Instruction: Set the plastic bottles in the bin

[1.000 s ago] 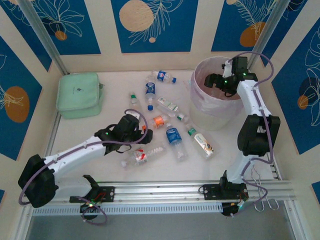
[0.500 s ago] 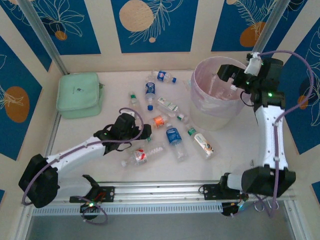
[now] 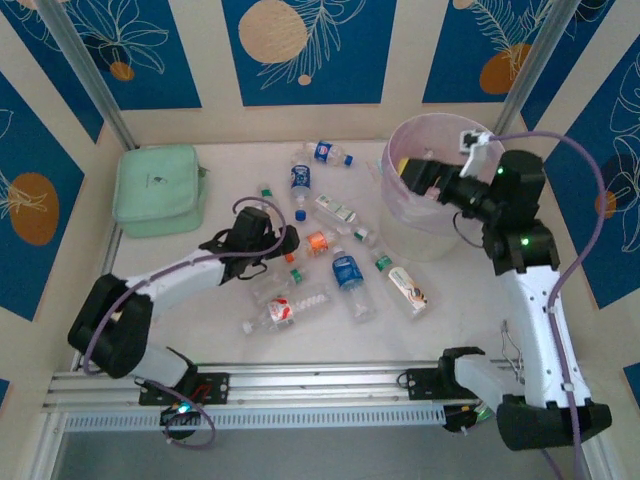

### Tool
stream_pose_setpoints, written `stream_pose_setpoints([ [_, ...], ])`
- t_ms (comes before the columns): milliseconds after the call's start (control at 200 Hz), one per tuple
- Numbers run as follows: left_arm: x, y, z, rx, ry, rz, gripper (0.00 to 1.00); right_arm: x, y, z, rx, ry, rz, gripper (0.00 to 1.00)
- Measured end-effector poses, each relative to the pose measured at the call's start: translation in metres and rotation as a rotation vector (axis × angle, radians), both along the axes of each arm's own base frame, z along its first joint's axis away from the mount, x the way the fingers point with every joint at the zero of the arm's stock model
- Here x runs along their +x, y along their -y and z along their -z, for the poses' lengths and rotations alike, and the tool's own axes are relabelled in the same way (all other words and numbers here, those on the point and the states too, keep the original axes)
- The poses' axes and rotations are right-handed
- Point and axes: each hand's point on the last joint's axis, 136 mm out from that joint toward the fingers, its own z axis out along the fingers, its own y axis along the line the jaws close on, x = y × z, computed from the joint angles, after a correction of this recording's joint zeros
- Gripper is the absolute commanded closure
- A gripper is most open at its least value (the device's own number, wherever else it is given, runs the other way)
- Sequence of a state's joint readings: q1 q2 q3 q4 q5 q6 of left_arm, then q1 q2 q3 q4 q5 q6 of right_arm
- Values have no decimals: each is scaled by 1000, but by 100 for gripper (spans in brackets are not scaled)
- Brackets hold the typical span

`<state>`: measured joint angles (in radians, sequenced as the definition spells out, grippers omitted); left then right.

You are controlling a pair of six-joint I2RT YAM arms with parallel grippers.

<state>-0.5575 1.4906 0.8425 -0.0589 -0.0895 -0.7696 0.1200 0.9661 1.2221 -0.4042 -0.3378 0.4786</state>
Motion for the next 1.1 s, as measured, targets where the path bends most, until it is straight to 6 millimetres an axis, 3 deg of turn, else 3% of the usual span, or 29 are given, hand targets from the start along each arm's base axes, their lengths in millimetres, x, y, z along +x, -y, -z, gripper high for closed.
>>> stream_pose_setpoints([
  [130,19,2,2,14,-12,-37,0,-34,-30,11,-69,68,-139,1],
  [215,34,1,-1,49,-6,-76,0,-46,-40,17,-94,87,-195,1],
  [330,52,-2,1,106,-6,-119,0,-52,-50,40,-113,51,-243,1],
  [460,64,-6,19,185,-37,-150,0,-57,-56,71,-128,-13,-272,1],
  [680,66,-21,48,314,-102,-195,0,-58,-66,78,-131,-25,-307,1],
  [976,67,-23,57,345,-133,-210,25,-59,-77,79,-131,-20,-340,1],
  [1101,65,-25,57,343,-135,-214,30,-55,-80,86,-137,-44,-347,1],
])
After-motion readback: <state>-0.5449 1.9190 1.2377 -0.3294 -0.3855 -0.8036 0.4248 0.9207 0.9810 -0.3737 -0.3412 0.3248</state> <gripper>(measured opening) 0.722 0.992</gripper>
